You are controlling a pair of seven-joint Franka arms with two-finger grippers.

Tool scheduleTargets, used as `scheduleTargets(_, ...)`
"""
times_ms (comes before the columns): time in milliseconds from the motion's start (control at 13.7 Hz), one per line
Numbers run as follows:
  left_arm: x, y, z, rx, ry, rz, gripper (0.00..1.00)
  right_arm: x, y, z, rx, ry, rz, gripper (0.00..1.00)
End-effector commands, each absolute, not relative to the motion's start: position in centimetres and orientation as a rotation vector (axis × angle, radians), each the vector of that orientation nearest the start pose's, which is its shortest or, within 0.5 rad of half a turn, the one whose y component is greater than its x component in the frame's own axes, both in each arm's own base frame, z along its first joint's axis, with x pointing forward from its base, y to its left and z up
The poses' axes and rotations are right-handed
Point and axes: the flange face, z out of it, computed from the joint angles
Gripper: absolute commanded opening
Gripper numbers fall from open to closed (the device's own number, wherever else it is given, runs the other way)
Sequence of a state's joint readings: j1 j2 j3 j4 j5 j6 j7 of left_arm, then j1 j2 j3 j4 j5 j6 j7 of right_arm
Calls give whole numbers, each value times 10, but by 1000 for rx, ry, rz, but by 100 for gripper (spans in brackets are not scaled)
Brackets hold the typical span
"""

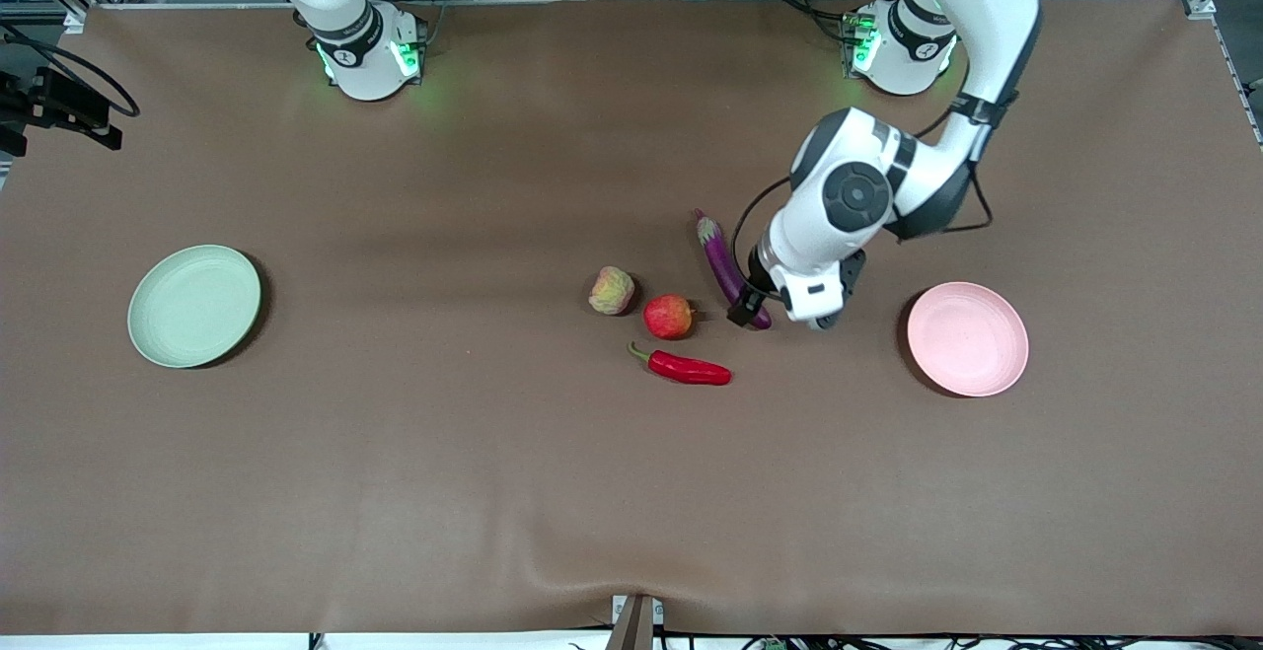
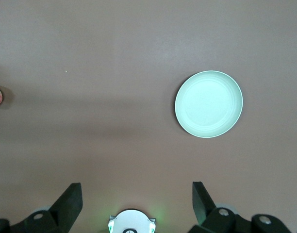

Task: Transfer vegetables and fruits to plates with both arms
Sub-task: 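Reach the left gripper down and grasp the purple eggplant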

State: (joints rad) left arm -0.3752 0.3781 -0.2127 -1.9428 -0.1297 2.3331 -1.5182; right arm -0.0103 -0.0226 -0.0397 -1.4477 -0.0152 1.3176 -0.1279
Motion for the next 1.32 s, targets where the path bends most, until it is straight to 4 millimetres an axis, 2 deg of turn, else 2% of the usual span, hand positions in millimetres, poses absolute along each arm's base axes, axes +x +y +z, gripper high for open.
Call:
scheduleTargets(0, 510, -336, 273, -2813, -1617, 157, 100, 515, -35, 672, -3128, -104, 180, 100)
scheduleTargets(147, 506, -332, 245, -2804, -1553, 138, 100, 515, -35, 672, -3128, -104, 180, 100)
scheduleTargets(366, 507, -333, 217, -2818, -1551, 126, 100, 515, -35, 671, -3128, -104, 183, 100)
scheduleTargets(659, 509, -342, 199, -2843, -1590, 107, 100, 516, -34, 670, -3128, -104, 187, 100)
scheduleTargets(806, 500, -356, 184, -2876, -1555, 99, 100, 517, -34, 668, -3126, -104, 199, 100)
scheduleTargets(952, 497, -357, 180, -2883, -1512, 83, 100, 517, -27, 669, -3127, -123, 195, 100)
scheduleTargets(1026, 496, -357, 179, -2886, -1499, 77, 56, 518, -27, 669, -3129, -132, 188, 100)
scheduleTargets(1099, 496, -357, 179, -2889, -1486, 71, 21, 525, -22, 663, -3133, -150, 198, 100)
scheduleTargets(1172, 497, -355, 179, -2886, -1490, 72, 4, 533, -12, 653, -3133, -178, 228, 100)
scheduleTargets(1245, 498, -355, 182, -2887, -1489, 69, 0, 539, -8, 641, -3132, -190, 264, 100)
